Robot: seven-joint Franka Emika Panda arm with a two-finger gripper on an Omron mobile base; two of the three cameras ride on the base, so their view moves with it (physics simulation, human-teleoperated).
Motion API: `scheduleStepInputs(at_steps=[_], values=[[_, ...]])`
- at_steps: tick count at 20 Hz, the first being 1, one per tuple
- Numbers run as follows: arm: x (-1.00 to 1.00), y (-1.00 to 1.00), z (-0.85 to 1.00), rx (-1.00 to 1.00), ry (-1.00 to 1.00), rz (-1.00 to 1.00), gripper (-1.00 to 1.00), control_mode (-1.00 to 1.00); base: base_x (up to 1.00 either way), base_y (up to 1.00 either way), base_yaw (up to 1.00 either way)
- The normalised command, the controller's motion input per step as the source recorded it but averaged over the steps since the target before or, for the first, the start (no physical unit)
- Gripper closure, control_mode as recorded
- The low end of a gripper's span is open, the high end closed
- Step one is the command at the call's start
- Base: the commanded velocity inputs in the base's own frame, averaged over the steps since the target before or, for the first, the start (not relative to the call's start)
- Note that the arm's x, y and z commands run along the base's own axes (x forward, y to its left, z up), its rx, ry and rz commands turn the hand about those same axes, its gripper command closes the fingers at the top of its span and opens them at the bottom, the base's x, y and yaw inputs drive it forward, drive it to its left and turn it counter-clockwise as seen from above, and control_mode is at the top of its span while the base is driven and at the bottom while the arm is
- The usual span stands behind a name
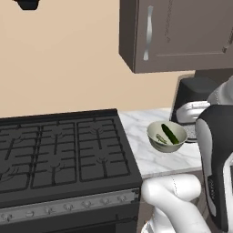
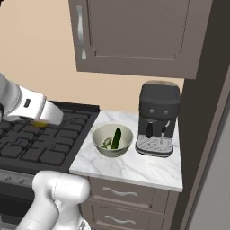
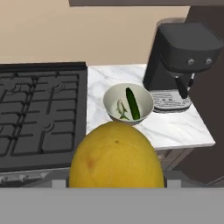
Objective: Take the lemon, fish, and cucumber from the freezer and place them in the bowl on the counter.
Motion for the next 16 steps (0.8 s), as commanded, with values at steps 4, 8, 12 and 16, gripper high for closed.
scheduleStepInputs(at_steps=[4,8,12,16], values=[[0.61,0.00,-0.65,0.00,0.10,0.00,1.00,-1.00,0.00,0.00,0.00],[0.45,-0.10,-0.57,0.03,0.07,0.02,1.00,-1.00,0.00,0.00,0.00],[0.57,-0.23,-0.48,0.06,0.01,0.02,1.00,-1.00,0.00,0.00,0.00],[0.51,-0.14,-0.37,0.03,0.00,0.01,1.00,-1.00,0.00,0.00,0.00]])
